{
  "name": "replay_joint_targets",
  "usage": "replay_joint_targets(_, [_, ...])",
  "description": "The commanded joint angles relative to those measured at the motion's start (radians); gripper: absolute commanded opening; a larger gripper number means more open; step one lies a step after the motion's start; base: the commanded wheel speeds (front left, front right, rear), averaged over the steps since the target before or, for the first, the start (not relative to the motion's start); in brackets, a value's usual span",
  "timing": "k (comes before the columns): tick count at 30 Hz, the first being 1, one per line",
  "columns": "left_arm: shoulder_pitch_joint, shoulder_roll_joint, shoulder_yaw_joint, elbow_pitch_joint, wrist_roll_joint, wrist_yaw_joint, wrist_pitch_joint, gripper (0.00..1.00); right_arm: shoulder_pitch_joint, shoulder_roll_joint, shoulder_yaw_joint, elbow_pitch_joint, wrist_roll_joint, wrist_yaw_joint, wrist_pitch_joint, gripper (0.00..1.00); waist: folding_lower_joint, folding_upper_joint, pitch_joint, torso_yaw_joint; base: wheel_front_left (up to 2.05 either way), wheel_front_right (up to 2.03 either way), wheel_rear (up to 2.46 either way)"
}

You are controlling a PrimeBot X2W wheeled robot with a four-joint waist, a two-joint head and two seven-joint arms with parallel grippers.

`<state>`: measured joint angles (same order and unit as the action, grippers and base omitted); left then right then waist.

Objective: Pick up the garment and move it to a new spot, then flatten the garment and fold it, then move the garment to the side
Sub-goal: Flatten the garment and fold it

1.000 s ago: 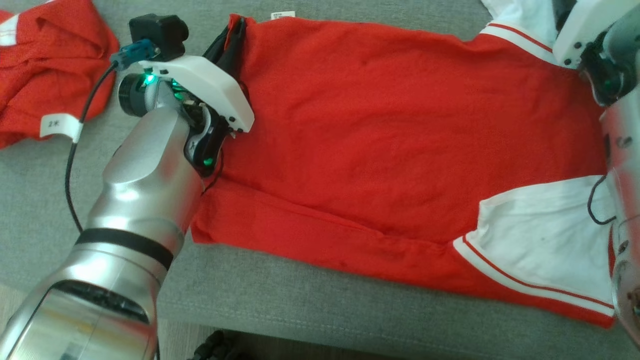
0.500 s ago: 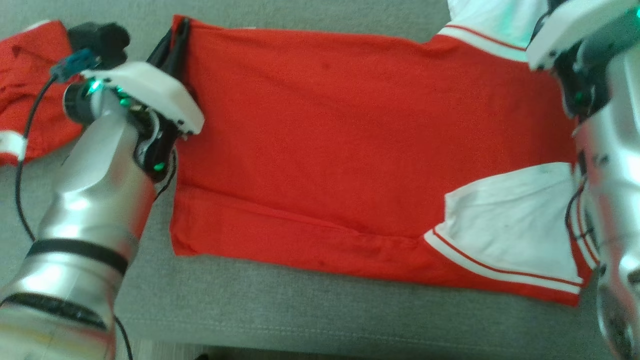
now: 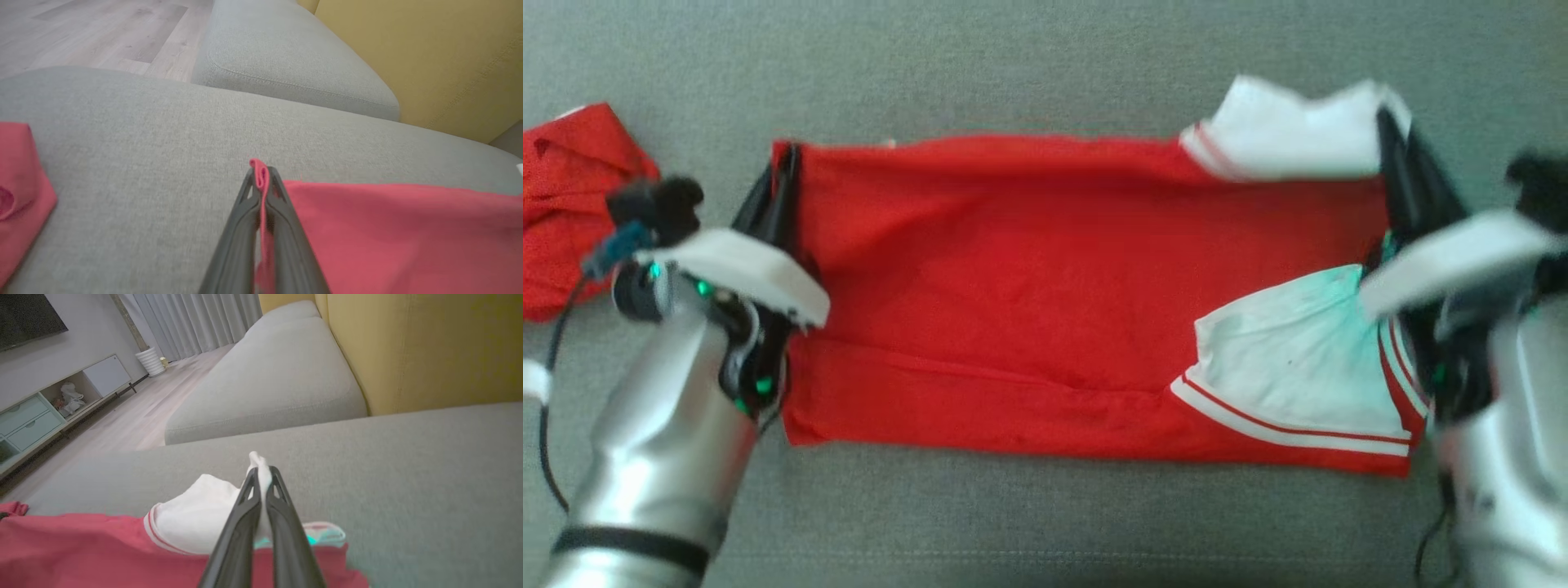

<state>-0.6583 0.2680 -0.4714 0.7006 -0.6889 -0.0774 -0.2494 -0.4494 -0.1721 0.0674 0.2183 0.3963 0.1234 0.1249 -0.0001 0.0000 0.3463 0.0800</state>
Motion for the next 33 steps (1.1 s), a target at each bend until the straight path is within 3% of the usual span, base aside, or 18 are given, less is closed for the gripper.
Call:
replay_joint_targets(1, [0.008, 0.050, 0.042, -0.045, -0.008, 0.013, -0.012, 0.00, 0.041, 0.025, 0.005, -0.075, 0.006, 0.007, 0.013, 0.00, 0.0001, 0.0000, -0.009, -0.006, 0.00, 0.00, 0.00])
replay_joint_targets(7, [0.131, 0.056, 0.046, -0.129, -0.023, 0.049, -0.010, 0.00, 0.258, 0.089, -0.034, -0.247, 0.004, 0.007, 0.058, 0.00, 0.0001, 0.0000, -0.021, -0.016, 0.00, 0.00, 0.00])
replay_joint_targets(14, [0.229, 0.068, 0.033, -0.197, -0.033, 0.079, 0.021, 0.00, 0.415, 0.118, -0.070, -0.325, 0.007, 0.007, 0.079, 0.00, 0.0001, 0.0000, -0.021, -0.026, 0.00, 0.00, 0.00])
replay_joint_targets(15, [0.239, 0.071, 0.030, -0.203, -0.034, 0.084, 0.029, 0.08, 0.428, 0.119, -0.068, -0.326, 0.005, 0.007, 0.084, 0.00, 0.0001, 0.0000, -0.019, -0.029, 0.00, 0.00, 0.00])
replay_joint_targets(16, [0.247, 0.073, 0.029, -0.210, -0.035, 0.089, 0.034, 0.60, 0.439, 0.120, -0.066, -0.329, 0.005, 0.007, 0.085, 0.00, 0.0001, 0.0000, -0.017, -0.031, 0.00, 0.00, 0.00])
replay_joint_targets(17, [0.255, 0.075, 0.029, -0.218, -0.035, 0.093, 0.034, 1.00, 0.449, 0.120, -0.065, -0.328, 0.003, 0.007, 0.088, 0.35, 0.0001, 0.0000, -0.016, -0.032, 0.00, 0.00, 0.00])
replay_joint_targets(18, [0.262, 0.077, 0.029, -0.224, -0.033, 0.100, 0.033, 1.00, 0.459, 0.121, -0.062, -0.327, -0.004, 0.007, 0.092, 0.89, 0.0001, 0.0000, -0.015, -0.033, 0.00, 0.00, 0.00])
replay_joint_targets(19, [0.268, 0.080, 0.029, -0.231, -0.027, 0.109, 0.030, 1.00, 0.467, 0.121, -0.058, -0.328, -0.005, 0.007, 0.089, 1.00, 0.0001, 0.0000, -0.014, -0.034, 0.00, 0.00, 0.00])
replay_joint_targets(24, [0.308, 0.092, 0.062, -0.285, 0.020, 0.173, -0.003, 1.00, 0.493, 0.122, -0.038, -0.350, -0.048, 0.007, 0.046, 1.00, 0.0001, 0.0000, -0.019, -0.042, 0.00, 0.00, 0.00])
replay_joint_targets(28, [0.381, 0.088, 0.137, -0.422, 0.105, 0.240, -0.012, 1.00, 0.503, 0.122, -0.028, -0.418, -0.145, 0.007, -0.028, 1.00, 0.0001, 0.0000, -0.046, -0.051, 0.00, 0.00, 0.00])
replay_joint_targets(33, [0.473, 0.061, 0.204, -0.580, 0.191, 0.270, -0.012, 1.00, 0.481, 0.122, -0.035, -0.454, -0.225, 0.007, -0.078, 1.00, 0.0001, 0.0000, -0.080, -0.055, 0.00, 0.00, 0.00])
